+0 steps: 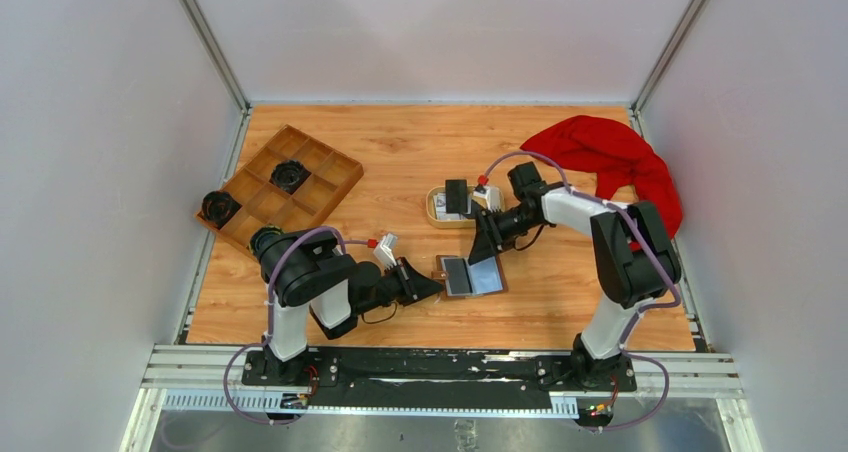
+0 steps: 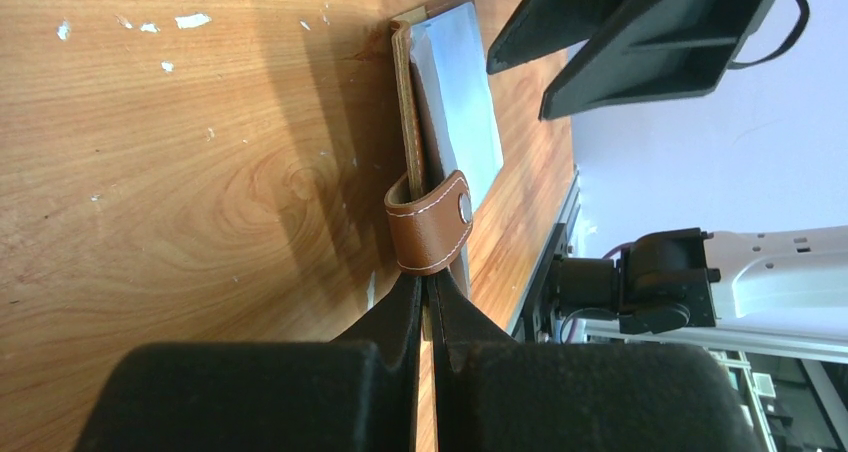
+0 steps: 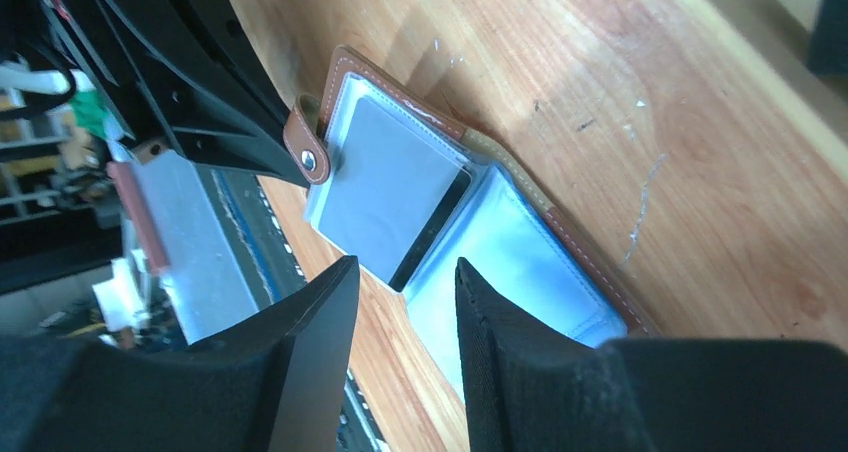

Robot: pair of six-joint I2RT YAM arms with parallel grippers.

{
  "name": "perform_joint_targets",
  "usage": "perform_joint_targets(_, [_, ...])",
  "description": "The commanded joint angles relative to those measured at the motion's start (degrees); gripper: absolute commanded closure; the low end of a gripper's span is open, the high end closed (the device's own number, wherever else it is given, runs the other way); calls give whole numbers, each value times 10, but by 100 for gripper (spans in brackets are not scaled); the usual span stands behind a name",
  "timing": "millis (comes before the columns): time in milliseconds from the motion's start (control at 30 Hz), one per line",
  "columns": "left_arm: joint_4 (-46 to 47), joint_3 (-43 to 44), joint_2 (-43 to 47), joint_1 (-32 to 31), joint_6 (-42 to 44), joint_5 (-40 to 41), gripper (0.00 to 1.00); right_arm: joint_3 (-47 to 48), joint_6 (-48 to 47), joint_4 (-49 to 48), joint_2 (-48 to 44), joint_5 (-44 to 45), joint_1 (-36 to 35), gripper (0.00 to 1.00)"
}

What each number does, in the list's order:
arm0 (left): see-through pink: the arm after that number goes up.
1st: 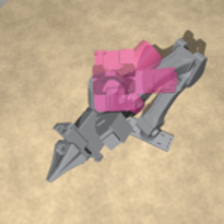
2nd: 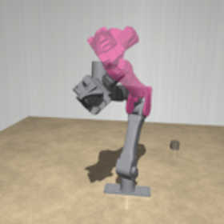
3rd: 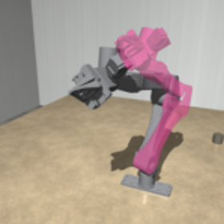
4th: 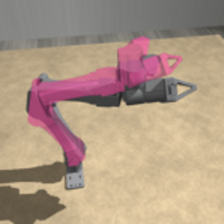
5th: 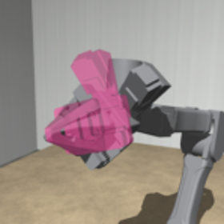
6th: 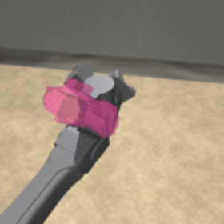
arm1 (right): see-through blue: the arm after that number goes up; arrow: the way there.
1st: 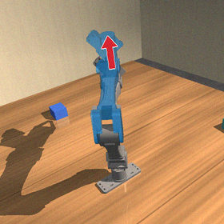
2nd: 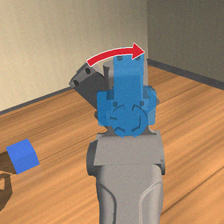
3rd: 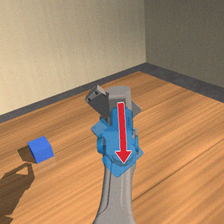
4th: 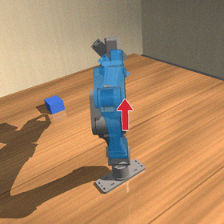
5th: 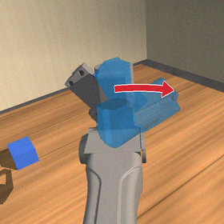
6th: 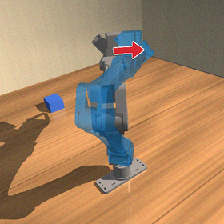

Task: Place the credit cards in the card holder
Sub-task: Insert the credit card into the card holder.

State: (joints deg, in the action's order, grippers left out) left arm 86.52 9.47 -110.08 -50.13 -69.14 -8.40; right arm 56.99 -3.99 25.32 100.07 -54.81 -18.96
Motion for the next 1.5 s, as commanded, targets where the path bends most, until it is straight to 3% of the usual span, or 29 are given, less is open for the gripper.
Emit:
perform_joint_targets(0, [14, -6, 8, -5, 8, 9, 100, -1, -117, 30, -58, 76, -50, 55])
perform_joint_targets(233, [13, -9, 8, -4, 5, 15, 100, -100, -280, -82, -212, 175, -163, 50])
perform_joint_targets(333, [13, -8, 8, -4, 4, 13, 100, -176, -380, -148, -269, 208, -225, 37])
perform_joint_targets(400, [13, -7, 7, -4, 3, 12, 100, -193, -413, -168, -274, 238, -249, 36])
perform_joint_targets(800, [14, -7, 9, -4, 5, 9, 100, -198, -431, -205, -219, 343, -309, 33])
perform_joint_targets(1467, [14, -14, 9, -3, 11, 14, 100, -179, -411, -180, -227, 394, -326, 31])
